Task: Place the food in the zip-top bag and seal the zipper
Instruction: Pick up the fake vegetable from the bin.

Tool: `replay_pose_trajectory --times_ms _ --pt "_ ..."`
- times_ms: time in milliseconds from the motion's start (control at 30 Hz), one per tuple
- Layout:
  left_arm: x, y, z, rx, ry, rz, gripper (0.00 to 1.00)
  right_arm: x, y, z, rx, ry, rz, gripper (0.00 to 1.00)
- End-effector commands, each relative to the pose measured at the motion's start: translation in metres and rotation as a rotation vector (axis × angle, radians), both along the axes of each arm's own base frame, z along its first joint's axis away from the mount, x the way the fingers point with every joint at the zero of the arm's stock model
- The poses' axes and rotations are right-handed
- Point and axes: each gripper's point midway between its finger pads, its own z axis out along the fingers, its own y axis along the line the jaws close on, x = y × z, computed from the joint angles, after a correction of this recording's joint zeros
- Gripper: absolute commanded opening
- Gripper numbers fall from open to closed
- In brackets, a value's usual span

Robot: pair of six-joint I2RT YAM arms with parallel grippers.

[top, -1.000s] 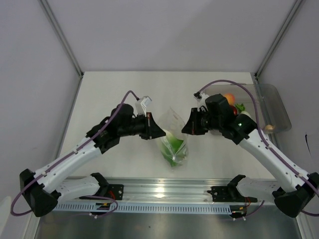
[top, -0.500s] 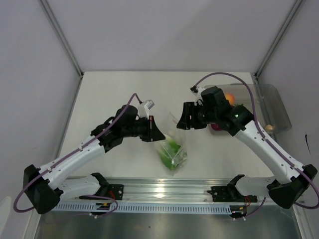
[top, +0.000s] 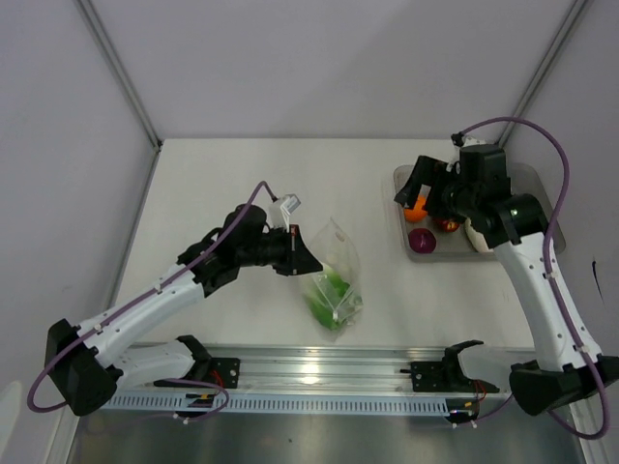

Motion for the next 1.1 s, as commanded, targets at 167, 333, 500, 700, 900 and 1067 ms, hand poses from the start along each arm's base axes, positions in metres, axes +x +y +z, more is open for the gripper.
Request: replay_pose_trajectory --times_ms 167,333,500,700,900,1067 --pt "-0.008 -0.004 0.004 -0.073 -0.022 -0.056 0.01 0.074 -0.106 -0.052 -0.079 0.010 -0.471 0.99" --pt "-0.012 -0.005 0.003 -0.082 -0.019 -0.083 0.01 0.103 -0.158 -0.105 -0.091 0.109 -0.647 1.00" --pt "-0.013 -0.007 0.003 -0.089 -0.015 -0.098 0.00 0.123 -0.171 -0.145 -0.084 0.180 -0.675 0.99" --pt "-0.014 -0.010 0.004 -0.101 -0.012 -0.109 0.01 0.134 -0.194 -0.179 -0.139 0.243 -0.730 1.00" --pt "-0.013 -0.011 0.000 -0.096 -0.002 -0.113 0.01 0.122 -0.241 -0.188 -0.308 0.317 -0.822 0.99" --pt "-0.014 -0.016 -0.003 -0.103 0.016 -0.134 0.01 0.112 -0.265 -0.202 -0.354 0.380 -0.829 0.99"
